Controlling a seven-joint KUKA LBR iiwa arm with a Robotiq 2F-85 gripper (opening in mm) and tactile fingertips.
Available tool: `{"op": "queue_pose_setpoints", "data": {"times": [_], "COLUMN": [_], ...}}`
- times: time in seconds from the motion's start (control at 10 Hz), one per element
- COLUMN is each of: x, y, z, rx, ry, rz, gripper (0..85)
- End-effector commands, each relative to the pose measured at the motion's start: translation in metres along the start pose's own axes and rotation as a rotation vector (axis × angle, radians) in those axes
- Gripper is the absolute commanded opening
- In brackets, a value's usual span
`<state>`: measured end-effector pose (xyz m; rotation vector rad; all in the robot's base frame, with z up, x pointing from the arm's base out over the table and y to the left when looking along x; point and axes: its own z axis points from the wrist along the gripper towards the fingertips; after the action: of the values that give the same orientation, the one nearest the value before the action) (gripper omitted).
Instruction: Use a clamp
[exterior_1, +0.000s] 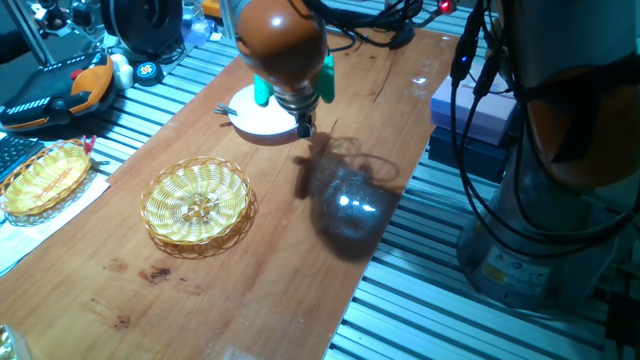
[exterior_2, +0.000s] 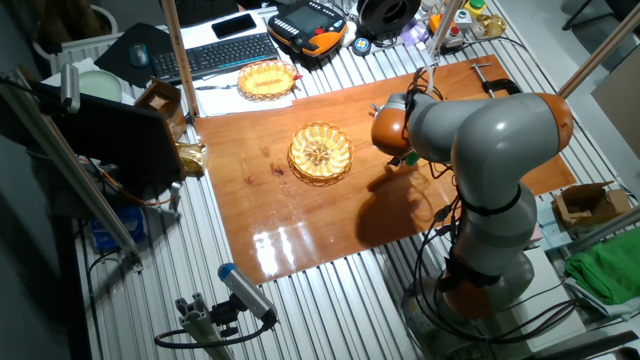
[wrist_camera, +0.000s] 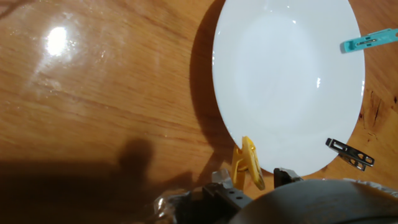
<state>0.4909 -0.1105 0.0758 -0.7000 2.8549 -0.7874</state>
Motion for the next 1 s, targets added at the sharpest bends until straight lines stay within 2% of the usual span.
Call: {"op": "queue_pose_setpoints", "data": {"times": [0.0, 0.5, 0.9], "x": [0.0, -0.001, 0.0037], "y": [0.0, 0.0033, 0.0076], "z": [0.0, -0.0021, 0.0028], "rx": [-0.004, -0.01, -0.001], "ry": [0.001, -0.003, -0.011], "rz": [-0.003, -0.019, -0.02], "gripper": [42.7, 42.0, 42.7]}}
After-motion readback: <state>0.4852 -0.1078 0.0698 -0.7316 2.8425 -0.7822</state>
